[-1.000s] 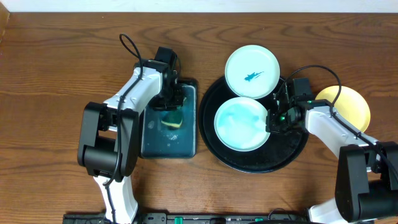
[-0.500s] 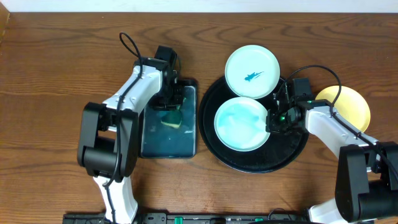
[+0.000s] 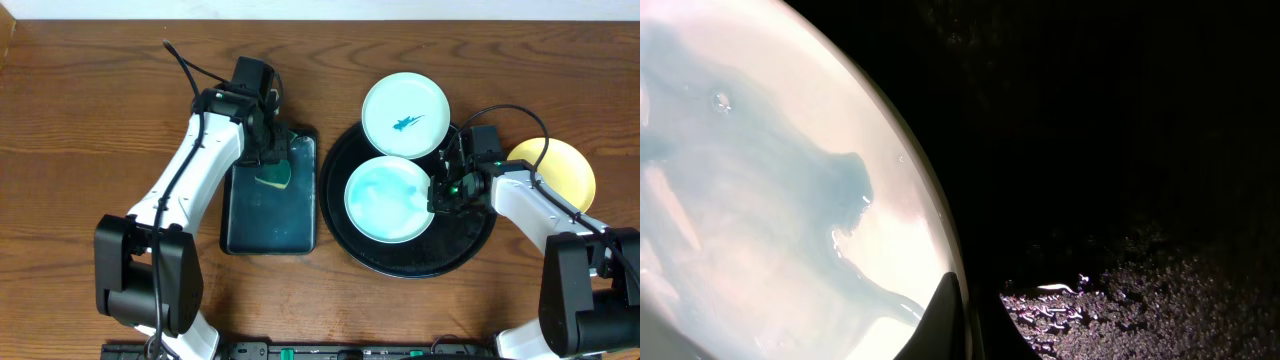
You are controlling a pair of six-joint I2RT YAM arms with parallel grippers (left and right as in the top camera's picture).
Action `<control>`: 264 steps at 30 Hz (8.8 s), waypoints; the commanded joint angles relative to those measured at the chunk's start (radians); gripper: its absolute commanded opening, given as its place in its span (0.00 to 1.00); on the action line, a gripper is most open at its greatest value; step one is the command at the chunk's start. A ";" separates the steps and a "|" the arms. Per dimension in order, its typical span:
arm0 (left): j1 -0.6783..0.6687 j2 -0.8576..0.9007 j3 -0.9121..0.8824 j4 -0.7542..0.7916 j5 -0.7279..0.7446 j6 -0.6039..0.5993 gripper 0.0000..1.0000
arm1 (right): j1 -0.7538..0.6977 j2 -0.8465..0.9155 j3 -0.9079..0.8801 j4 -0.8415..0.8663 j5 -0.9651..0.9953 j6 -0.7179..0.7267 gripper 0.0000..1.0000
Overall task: Clean dirty plates on tray and stack at the side
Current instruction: 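Dip the sponge into the water tray with the left gripper, then lift the pale green plate with the right gripper onto the yellow plate, then release the stacked plate and move the right gripper to the remaining plate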
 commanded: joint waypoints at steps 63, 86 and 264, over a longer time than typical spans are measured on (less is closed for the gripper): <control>0.001 0.211 -0.080 0.055 0.019 0.002 0.08 | 0.007 0.007 -0.008 0.011 0.033 0.004 0.01; 0.001 0.219 -0.080 0.055 0.019 0.002 0.08 | 0.007 -0.283 0.052 0.015 0.204 -0.095 0.01; 0.001 0.219 -0.080 0.062 0.022 0.002 0.08 | -0.073 0.156 0.052 0.209 -0.198 0.128 0.01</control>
